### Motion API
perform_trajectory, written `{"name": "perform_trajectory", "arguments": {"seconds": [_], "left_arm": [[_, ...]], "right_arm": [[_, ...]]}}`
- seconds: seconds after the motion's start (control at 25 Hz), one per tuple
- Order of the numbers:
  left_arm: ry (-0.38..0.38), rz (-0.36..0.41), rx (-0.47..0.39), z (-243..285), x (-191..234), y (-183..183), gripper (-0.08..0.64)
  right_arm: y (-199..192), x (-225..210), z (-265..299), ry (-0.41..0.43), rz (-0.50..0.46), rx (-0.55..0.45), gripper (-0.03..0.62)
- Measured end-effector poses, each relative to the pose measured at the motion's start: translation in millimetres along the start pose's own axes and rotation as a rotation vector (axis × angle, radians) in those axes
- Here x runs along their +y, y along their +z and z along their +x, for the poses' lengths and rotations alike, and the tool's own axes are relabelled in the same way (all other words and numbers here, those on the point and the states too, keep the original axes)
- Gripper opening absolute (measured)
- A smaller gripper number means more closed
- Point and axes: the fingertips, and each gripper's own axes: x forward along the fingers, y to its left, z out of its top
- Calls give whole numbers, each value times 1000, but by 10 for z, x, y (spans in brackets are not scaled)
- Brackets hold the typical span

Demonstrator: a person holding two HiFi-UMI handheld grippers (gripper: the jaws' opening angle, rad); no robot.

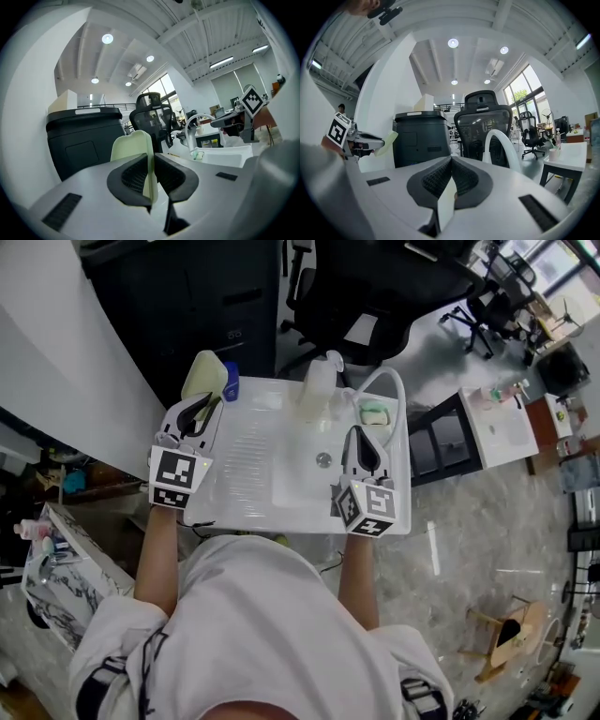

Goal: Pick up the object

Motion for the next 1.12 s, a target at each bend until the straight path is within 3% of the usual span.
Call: {"name": "perform_trajectory", "arguments": {"seconds": [1.12], "left_arm": [[43, -27, -42, -96, 306, 11, 58]], "right_arm": [[73, 101, 274, 25, -19, -15, 6]]}}
